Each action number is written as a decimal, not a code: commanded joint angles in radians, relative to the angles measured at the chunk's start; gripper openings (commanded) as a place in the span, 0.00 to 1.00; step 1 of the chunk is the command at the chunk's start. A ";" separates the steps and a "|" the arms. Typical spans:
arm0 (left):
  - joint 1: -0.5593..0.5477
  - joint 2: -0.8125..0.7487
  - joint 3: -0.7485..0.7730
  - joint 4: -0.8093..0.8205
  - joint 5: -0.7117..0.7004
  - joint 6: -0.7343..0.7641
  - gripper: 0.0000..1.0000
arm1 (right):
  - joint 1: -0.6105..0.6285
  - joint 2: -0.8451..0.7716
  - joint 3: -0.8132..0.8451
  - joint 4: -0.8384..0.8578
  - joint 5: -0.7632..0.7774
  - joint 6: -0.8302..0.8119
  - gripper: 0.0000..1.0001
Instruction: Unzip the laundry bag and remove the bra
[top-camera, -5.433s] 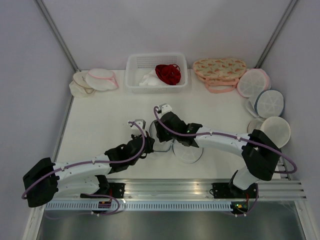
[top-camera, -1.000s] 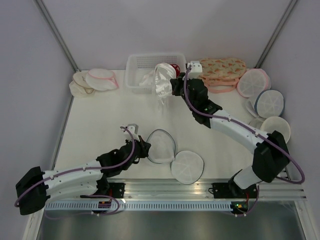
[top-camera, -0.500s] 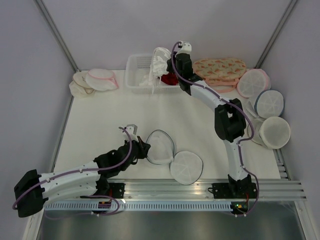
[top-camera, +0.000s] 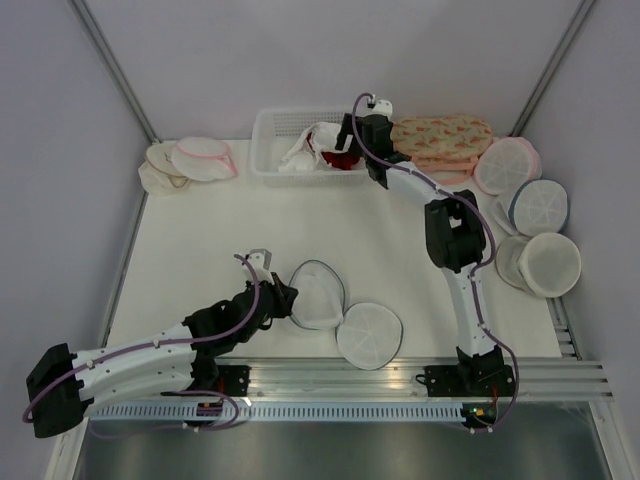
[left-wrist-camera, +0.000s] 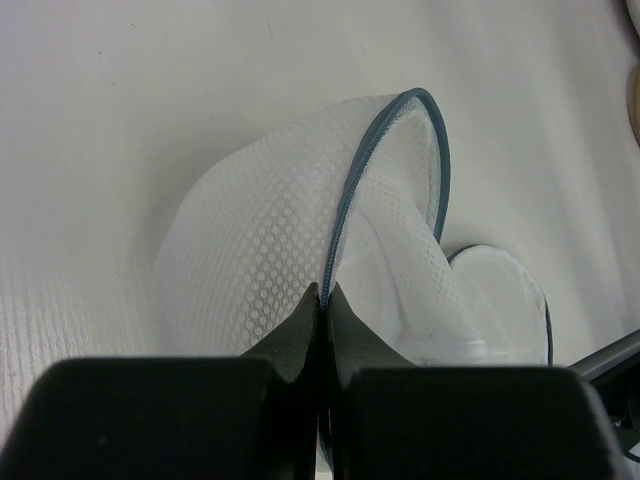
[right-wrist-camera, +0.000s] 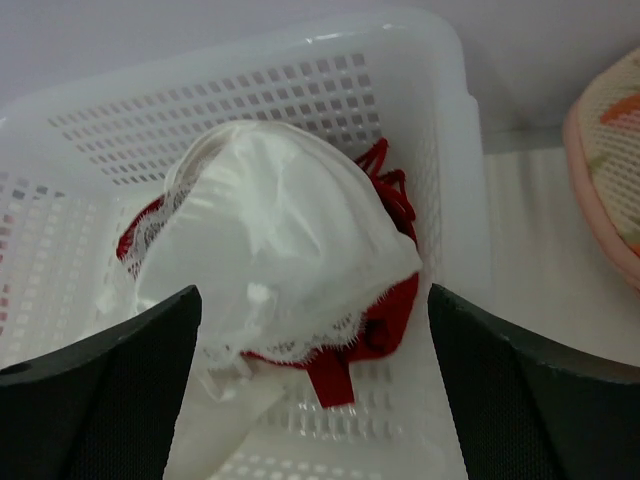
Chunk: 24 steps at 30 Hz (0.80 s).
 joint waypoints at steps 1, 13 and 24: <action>-0.002 -0.002 0.005 0.006 -0.027 -0.022 0.02 | -0.004 -0.254 -0.209 0.221 -0.023 -0.029 0.98; -0.002 -0.016 -0.057 0.051 -0.057 -0.092 0.02 | 0.140 -0.821 -0.724 -0.210 0.476 -0.015 0.98; -0.015 -0.048 -0.110 0.064 -0.100 -0.238 0.02 | 0.603 -1.335 -1.313 -0.586 0.569 0.546 0.97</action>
